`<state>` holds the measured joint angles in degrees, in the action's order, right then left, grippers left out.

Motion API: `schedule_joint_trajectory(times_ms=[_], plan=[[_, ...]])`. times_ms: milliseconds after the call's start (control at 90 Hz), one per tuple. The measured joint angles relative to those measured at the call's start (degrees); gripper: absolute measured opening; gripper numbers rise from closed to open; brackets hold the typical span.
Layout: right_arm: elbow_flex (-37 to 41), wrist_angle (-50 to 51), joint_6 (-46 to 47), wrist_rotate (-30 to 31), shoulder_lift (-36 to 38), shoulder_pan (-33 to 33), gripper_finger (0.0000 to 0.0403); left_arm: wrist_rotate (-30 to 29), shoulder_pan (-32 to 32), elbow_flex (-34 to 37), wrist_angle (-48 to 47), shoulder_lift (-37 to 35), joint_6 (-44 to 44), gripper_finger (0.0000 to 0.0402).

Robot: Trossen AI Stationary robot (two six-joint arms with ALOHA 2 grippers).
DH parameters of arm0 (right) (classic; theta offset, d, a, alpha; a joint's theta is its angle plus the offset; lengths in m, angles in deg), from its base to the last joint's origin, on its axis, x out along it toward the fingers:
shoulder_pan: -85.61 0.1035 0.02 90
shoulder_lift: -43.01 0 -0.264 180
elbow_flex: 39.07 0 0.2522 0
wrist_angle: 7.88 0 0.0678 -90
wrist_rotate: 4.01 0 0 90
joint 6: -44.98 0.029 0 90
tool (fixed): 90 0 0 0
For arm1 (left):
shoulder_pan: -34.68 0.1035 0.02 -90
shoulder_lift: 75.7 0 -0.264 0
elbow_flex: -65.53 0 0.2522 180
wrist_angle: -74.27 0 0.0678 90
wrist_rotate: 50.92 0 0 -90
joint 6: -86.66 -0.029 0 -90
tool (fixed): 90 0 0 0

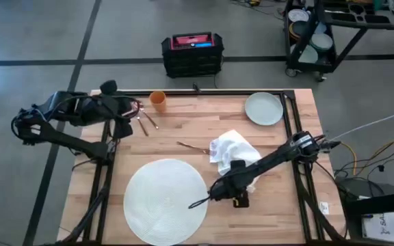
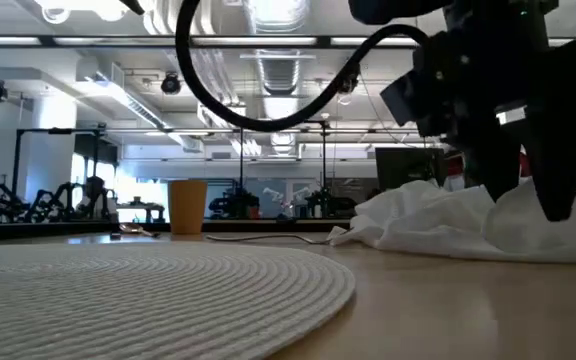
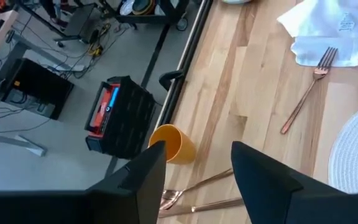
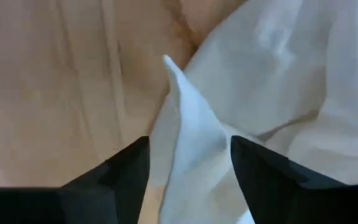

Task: Set table place
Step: Fold the white napkin

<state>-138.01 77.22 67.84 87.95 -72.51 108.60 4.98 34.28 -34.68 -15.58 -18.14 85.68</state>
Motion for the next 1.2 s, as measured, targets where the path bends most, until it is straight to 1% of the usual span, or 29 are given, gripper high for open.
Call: schedule_joint_trajectory(times_ms=[56,100,167,233,267,289,400,544,700,911,1100,1200], plan=[[0.2,-0.2,-0.4,0.7,0.0,-0.2,0.0176,0.0,0.0,0.0,0.0,0.0,0.0,0.0174],[0.6,-0.3,-0.5,0.9,0.0,-0.4,0.0152,0.0,0.0,0.0,0.0,0.0,0.0,0.0175],[1.2,-0.4,-0.5,0.8,0.0,-0.7,0.0101,0.0,0.0,0.0,0.0,0.1,0.0,0.0176],[1.6,-0.6,-1.0,0.5,0.0,-1.0,0.0036,0.0,0.0,0.0,0.0,0.1,0.0,0.0174],[1.7,-1.1,-1.5,0.3,0.0,-1.1,0.0019,0.0,0.0,0.0,0.0,0.1,0.0,0.0173],[1.7,-1.3,-1.6,0.0,0.0,-1.2,0.0014,0.0,0.0,0.0,0.0,0.1,0.0,0.0171],[1.6,-1.4,-1.0,-0.8,0.0,-1.9,0.0003,0.0,0.0,0.0,0.0,0.1,0.0,0.0166],[0.1,-1.4,1.8,-1.9,1.3,-3.1,0.0000,0.0,0.0,0.0,0.0,0.2,0.1,0.0165],[-1.7,-0.9,6.6,-2.9,5.5,-4.5,0.0000,0.0,0.0,0.0,0.1,0.3,0.2,0.0171],[-3.8,-0.5,16.1,-3.4,13.6,-5.7,0.0000,0.0,0.0,0.0,0.1,0.3,0.2,0.0171],[-5.6,-0.4,25.9,0.6,21.2,-6.1,0.0000,0.0,0.0,0.0,0.2,0.3,0.2,0.0164],[-6.3,-0.4,29.8,4.0,24.3,-6.7,0.0000,0.0,0.0,0.1,0.3,0.4,0.2,0.0162]])
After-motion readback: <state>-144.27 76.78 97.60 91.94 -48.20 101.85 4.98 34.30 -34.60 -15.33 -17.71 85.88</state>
